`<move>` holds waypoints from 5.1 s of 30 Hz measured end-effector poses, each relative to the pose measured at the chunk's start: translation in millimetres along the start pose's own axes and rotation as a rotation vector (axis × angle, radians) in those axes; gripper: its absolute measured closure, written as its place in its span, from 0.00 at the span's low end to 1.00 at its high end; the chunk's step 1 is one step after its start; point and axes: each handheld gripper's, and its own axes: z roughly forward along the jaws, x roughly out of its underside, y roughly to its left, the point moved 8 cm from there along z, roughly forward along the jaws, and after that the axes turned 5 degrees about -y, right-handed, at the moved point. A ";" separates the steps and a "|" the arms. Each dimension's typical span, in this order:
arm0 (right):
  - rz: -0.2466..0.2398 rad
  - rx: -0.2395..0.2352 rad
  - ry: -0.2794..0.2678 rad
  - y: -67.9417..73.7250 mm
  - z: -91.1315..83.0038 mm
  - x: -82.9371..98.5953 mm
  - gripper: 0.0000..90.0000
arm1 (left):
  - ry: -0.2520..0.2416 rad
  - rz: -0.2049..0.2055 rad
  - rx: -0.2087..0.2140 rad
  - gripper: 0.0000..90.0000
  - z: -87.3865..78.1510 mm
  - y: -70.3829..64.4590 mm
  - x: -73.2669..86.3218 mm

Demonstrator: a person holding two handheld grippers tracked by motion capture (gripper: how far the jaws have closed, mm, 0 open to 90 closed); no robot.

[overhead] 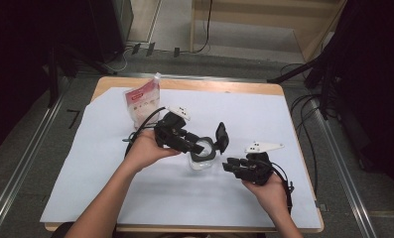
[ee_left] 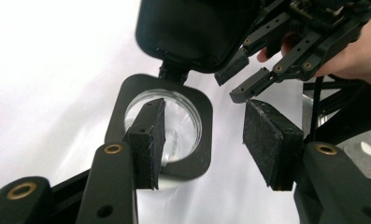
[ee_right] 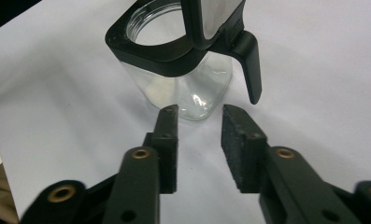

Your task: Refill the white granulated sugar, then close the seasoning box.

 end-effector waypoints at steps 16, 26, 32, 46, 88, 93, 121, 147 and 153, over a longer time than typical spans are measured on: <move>-0.066 -0.027 0.028 5.1 9.6 3.5 0.61 | -0.041 -0.045 -0.054 0.51 -31.5 18.7 15.2; -0.073 -0.040 0.020 6.9 12.5 4.0 0.61 | -0.070 -0.062 -0.087 0.50 -52.7 31.3 24.0; -0.065 -0.038 0.016 4.3 12.1 4.0 0.61 | -0.070 -0.089 -0.113 0.50 -63.4 40.4 32.0; -0.080 -0.044 0.014 4.1 13.2 2.2 0.61 | -0.091 -0.131 -0.190 0.50 -90.7 56.8 46.0; -0.103 -0.068 0.036 8.1 22.2 -1.5 0.62 | -0.183 -0.257 -0.394 0.51 -160.3 114.4 67.1; -0.095 -0.068 0.033 11.3 21.4 -0.5 0.62 | -0.174 -0.260 -0.386 0.51 -156.9 122.9 55.6; -0.136 -0.116 0.035 46.6 21.8 5.7 0.61 | -0.193 -0.286 -0.445 0.76 -127.4 157.8 26.4; -0.222 -0.184 0.052 103.1 56.0 -15.6 0.62 | -0.235 -0.360 -0.295 1.00 -144.2 131.1 21.2; -0.227 -0.210 0.040 114.0 69.0 -17.1 0.62 | -0.218 -0.322 -0.256 1.00 -148.2 107.2 20.7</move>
